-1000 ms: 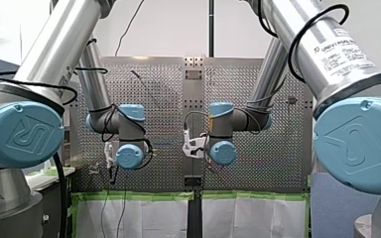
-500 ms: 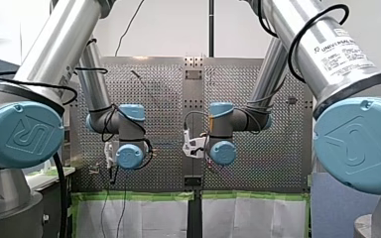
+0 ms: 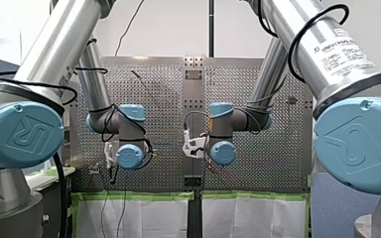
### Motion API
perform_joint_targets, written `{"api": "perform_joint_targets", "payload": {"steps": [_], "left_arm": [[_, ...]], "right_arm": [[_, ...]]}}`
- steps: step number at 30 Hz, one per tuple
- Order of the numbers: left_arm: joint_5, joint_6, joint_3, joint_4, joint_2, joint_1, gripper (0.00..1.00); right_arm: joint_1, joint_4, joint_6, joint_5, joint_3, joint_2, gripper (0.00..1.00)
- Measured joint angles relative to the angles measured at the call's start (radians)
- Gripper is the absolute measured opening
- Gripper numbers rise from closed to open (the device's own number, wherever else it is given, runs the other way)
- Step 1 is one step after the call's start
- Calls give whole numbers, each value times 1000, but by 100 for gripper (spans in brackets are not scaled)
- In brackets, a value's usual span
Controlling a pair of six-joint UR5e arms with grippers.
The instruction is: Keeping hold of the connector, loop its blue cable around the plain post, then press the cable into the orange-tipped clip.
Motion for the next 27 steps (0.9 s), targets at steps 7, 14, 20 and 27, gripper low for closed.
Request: {"api": "perform_joint_targets", "payload": {"steps": [7,14,20,27], "left_arm": [[12,0,-5,0,-16,15,0],[20,0,-7,0,-65,26,0],[20,0,-8,0,-70,26,0],[20,0,-8,0,-70,26,0]], "right_arm": [[2,2,1,2,1,3,0],[10,58,3,6,1,53,0],[11,74,3,6,2,62,0],[11,75,3,6,1,63,0]]}}
